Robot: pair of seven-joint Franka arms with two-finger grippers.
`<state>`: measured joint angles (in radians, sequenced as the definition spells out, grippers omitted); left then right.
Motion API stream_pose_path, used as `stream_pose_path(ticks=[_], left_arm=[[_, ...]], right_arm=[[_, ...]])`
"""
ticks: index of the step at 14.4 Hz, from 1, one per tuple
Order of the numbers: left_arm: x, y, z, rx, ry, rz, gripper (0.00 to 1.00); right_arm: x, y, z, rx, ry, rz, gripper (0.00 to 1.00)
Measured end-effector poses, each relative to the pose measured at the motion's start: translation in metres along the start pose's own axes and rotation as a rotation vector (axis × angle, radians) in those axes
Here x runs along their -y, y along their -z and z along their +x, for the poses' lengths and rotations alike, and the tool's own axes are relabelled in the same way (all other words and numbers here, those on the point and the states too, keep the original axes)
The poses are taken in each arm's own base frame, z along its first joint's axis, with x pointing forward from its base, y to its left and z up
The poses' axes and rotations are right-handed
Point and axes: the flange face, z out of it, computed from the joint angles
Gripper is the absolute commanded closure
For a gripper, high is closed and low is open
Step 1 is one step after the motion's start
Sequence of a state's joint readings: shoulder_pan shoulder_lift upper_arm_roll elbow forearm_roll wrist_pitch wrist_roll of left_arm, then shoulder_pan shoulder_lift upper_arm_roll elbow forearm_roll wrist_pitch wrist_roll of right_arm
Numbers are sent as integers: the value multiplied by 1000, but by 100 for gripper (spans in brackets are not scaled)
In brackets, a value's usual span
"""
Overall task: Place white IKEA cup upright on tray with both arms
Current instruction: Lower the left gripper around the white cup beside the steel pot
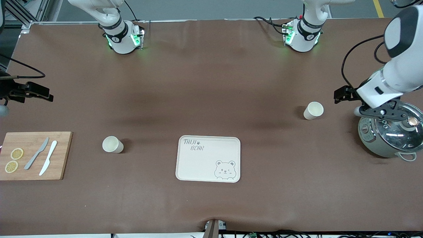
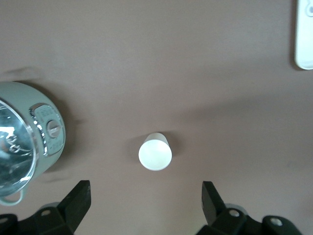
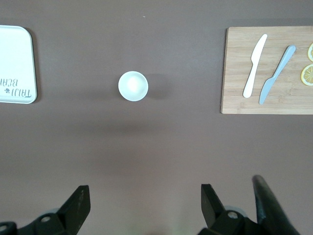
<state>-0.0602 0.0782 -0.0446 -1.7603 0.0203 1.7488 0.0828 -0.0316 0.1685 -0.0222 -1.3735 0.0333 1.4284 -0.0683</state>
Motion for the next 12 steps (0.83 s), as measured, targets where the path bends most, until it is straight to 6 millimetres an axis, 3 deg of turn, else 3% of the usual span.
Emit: stream_pose_path(ticks=[6, 12], left_arm=[[1, -94, -16, -5, 4, -5, 0], [18, -162, -37, -54, -7, -3, 0]], right_arm=[[0, -2, 6, -25, 1, -2, 0], [1, -6, 10, -29, 2, 1, 0]])
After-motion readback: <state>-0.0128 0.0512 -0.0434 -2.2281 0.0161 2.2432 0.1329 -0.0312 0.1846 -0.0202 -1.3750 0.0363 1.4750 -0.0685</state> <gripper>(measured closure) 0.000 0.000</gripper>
